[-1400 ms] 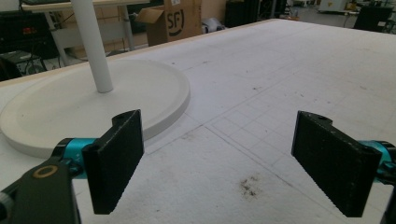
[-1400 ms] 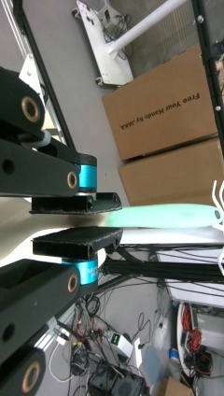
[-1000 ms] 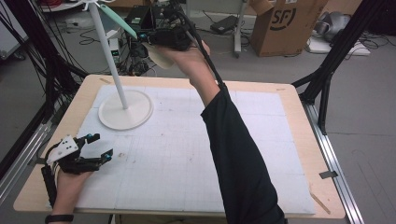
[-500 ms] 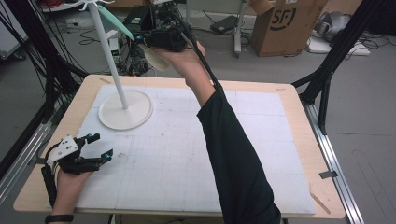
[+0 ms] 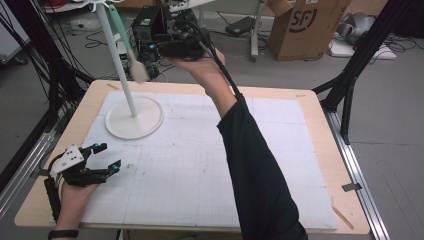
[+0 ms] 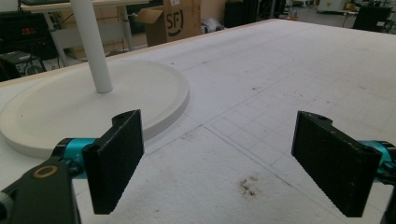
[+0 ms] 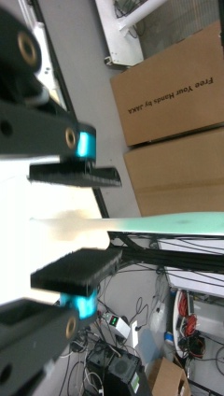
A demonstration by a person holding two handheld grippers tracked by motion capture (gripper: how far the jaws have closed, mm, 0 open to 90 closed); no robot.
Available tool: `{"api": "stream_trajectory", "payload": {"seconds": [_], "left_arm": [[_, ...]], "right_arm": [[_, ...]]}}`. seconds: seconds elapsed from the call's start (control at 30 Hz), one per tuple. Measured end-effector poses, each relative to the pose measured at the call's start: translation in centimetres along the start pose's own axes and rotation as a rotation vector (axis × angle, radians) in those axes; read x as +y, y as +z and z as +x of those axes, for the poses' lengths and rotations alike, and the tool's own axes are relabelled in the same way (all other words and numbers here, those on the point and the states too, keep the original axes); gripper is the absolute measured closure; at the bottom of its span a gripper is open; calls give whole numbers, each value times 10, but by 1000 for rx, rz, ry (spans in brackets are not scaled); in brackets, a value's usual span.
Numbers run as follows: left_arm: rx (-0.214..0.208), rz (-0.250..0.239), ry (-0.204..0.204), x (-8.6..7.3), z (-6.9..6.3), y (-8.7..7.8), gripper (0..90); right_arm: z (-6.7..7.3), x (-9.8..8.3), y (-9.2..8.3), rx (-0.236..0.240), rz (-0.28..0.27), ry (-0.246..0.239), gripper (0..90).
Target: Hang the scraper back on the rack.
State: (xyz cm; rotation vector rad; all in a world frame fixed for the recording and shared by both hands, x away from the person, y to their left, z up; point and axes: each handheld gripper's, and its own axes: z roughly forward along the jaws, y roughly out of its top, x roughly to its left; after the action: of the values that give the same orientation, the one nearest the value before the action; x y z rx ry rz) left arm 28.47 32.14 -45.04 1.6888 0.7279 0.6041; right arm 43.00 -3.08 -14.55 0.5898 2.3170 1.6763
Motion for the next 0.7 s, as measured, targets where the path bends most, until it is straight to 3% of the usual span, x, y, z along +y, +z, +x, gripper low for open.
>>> {"api": "stream_trajectory", "payload": {"seconds": [0.03, 0.1, 0.17, 0.23, 0.27, 0.43, 0.7], "left_arm": [[0, 2, 3, 0, 0, 0, 174], [2, 3, 3, 0, 0, 0, 174], [2, 5, 4, 0, 0, 0, 174], [3, 4, 3, 0, -1, 0, 173], [3, 4, 2, 0, -1, 0, 173], [3, 9, 9, 0, -1, 0, 173], [1, 9, 7, 0, -1, 1, 172]], "right_arm": [[-1, -11, -11, 6, 2, -8, 474], [-1, -16, -16, 3, 10, -11, 456], [-4, -45, -39, 2, 20, -23, 398], [-5, -66, -54, 3, 25, -33, 369], [-5, -66, -54, 3, 25, -33, 369], [-10, -126, -91, 10, -4, -27, 323], [-10, -219, -150, -75, -40, -18, 243]]}}
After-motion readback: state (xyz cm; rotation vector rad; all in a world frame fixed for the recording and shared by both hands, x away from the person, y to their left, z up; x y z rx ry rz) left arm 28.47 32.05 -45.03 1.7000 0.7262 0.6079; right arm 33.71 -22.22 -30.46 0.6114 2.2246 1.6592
